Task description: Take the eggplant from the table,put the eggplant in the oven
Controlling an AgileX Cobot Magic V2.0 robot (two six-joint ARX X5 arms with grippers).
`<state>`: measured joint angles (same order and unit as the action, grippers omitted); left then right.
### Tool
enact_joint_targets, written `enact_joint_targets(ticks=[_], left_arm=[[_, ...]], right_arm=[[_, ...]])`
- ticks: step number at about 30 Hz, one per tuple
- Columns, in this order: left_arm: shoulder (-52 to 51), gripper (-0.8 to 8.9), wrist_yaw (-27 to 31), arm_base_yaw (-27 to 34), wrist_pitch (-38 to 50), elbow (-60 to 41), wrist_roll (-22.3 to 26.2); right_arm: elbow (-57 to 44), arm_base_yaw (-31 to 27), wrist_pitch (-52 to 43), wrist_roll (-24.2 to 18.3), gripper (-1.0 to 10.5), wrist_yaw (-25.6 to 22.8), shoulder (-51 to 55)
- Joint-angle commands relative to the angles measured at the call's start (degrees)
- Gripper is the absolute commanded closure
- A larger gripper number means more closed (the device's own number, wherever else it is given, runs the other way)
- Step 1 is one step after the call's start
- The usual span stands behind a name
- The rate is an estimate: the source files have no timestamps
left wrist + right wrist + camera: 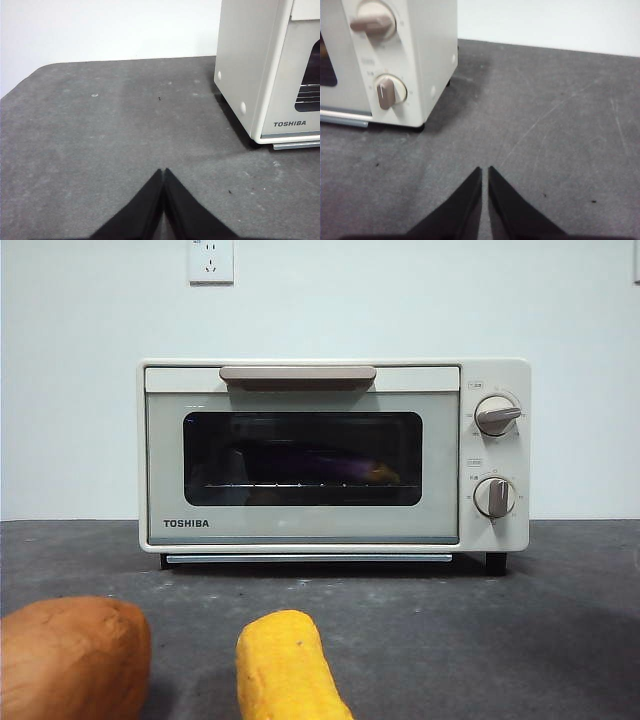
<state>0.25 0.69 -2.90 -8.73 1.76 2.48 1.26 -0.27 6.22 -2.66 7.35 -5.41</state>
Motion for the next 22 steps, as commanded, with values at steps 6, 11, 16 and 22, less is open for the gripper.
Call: enact_joint_targets(ticks=[6,11,16,22], left_arm=[[-0.1,8.05,0.0,0.0,0.8,-1.6,0.7],[-0.1,8.05,0.0,0.0,0.9,-1.6,0.7],[-0.1,8.05,0.0,0.0,0.9,-1.6,0.7],[-0.1,8.05,0.0,0.0,0.9,-1.6,0.7]], right_arm=[[-0.7,0.0,3.4,2.1,9.4,0.2,5.2],[-0.7,0.0,2.8,2.2,9.4,0.1,5.2],[-0.7,0.0,2.8,2.1,9.4,0.1,5.2],[-0.7,0.0,2.8,2.2,9.4,0.1,5.2]])
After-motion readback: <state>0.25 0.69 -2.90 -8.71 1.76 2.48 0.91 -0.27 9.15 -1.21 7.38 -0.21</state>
